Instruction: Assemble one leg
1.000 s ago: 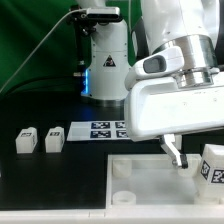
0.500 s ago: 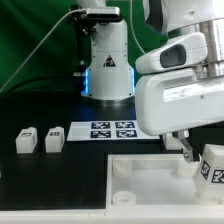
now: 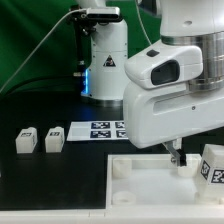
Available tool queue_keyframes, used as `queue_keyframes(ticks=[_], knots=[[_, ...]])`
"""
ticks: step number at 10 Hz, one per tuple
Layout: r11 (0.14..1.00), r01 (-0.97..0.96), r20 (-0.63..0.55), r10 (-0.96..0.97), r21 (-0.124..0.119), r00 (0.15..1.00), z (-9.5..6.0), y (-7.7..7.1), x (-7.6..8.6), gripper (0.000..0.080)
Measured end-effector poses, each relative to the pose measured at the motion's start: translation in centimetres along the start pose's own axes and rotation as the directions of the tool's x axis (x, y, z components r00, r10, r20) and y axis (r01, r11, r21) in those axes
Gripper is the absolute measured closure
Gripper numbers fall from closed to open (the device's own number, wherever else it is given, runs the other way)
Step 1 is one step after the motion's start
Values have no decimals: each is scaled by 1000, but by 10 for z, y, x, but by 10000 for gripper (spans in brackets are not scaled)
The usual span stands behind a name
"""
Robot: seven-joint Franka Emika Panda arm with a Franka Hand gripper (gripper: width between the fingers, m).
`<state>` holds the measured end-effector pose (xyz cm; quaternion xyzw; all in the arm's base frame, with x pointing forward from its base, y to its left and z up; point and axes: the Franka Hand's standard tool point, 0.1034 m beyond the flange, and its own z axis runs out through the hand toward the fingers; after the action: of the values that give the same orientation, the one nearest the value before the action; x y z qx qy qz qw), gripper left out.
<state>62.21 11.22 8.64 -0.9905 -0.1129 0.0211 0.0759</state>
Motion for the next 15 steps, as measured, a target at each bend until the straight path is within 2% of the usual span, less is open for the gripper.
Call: queue_keyframes(ticks=[2, 4, 6, 8, 9, 10, 11, 12, 15], knots=[[1000, -15, 4, 15, 1, 1000, 0, 0, 0, 150], [996, -93, 18, 93, 6, 996, 2, -6, 8, 150], [994, -106, 31, 106, 8, 994, 10, 2, 2, 150], [994, -106, 14, 106, 6, 994, 11, 3, 5, 150], [994, -106, 14, 106, 6, 994, 11, 3, 5, 238], [994, -106, 14, 106, 6, 994, 11, 3, 5, 375], [994, -106, 14, 106, 6, 994, 11, 3, 5, 375], [994, -106, 14, 106, 6, 994, 11, 3, 5, 508], [993, -116, 14, 116, 6, 993, 11, 3, 5, 508]])
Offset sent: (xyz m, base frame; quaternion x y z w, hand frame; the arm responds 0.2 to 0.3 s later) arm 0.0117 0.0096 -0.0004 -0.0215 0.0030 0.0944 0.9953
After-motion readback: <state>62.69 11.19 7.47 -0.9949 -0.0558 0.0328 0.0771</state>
